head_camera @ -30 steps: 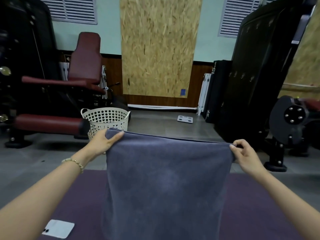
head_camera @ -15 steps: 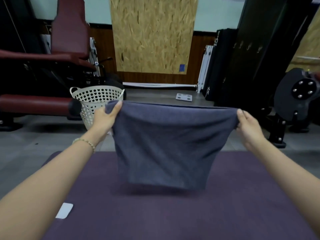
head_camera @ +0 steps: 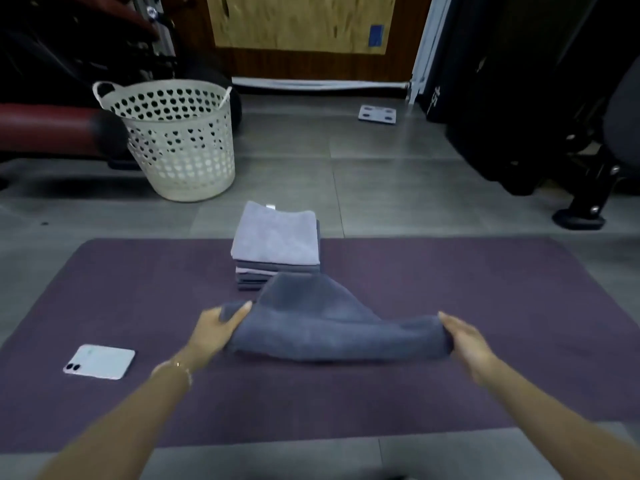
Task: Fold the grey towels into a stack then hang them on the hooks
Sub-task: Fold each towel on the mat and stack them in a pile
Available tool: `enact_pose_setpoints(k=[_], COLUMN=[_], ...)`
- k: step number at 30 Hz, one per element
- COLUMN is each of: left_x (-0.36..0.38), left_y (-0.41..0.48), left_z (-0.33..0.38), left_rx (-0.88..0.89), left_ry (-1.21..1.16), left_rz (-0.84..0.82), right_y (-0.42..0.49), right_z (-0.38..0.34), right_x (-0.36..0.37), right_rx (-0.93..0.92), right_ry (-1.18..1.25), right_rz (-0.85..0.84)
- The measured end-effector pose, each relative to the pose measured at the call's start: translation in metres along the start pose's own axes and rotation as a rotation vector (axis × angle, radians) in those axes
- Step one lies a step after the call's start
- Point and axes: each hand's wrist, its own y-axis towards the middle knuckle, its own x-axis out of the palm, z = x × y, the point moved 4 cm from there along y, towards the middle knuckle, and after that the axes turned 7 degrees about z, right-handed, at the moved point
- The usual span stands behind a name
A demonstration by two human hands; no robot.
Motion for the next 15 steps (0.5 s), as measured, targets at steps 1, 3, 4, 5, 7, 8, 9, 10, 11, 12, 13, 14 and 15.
enact_pose_setpoints(k=[1, 3, 4, 5, 7, 8, 9, 10, 11, 12, 13, 14, 15], left_x=[0.009, 0.024, 0.03, 0.035, 0.043, 0.048, 0.053, 0.059, 0.064, 0.07, 0.076, 0.082, 0.089], left_y=[0.0, 0.001, 0.003, 0.006, 0.016, 0.022, 0.03, 0.037, 0.046, 0.055, 0.062, 0.07, 0.077], left_z=[-0.026, -0.071, -0.092, -0.109, -0.137, -0.147, -0.157, -0.165, -0.172, -0.178, -0.183, -0.187, -0.189], left_rx=[-0.053, -0.132, -0.164, -0.189, -0.209, -0.218, -0.213, -0.202, -0.193, -0.184, -0.177, -0.168, -0.15], left_ry=[0.034, 0.115, 0.159, 0.197, 0.251, 0.276, 0.302, 0.336, 0.366, 0.39, 0.406, 0.424, 0.45], left_rz=[-0.038, -0.098, -0.111, -0.115, -0.128, -0.149, -0.166, -0.175, -0.174, -0.169, -0.164, -0.17, -0.168], right_y=[0.005, 0.013, 0.02, 0.026, 0.04, 0.048, 0.057, 0.069, 0.08, 0.092, 0.104, 0.114, 0.124], right_z=[0.02, 0.053, 0.068, 0.081, 0.103, 0.112, 0.118, 0.125, 0.129, 0.135, 0.139, 0.144, 0.147], right_x=[0.005, 0.015, 0.018, 0.022, 0.029, 0.034, 0.038, 0.042, 0.047, 0.05, 0.054, 0.058, 0.063], right_rx=[0.028, 0.096, 0.123, 0.14, 0.166, 0.182, 0.188, 0.189, 0.17, 0.153, 0.126, 0.109, 0.086], right_ry=[-0.055, -0.166, -0.21, -0.258, -0.346, -0.378, -0.41, -0.434, -0.439, -0.429, -0.426, -0.445, -0.49], right_rz=[-0.016, -0.075, -0.098, -0.11, -0.14, -0.158, -0.162, -0.158, -0.139, -0.113, -0.085, -0.065, -0.053])
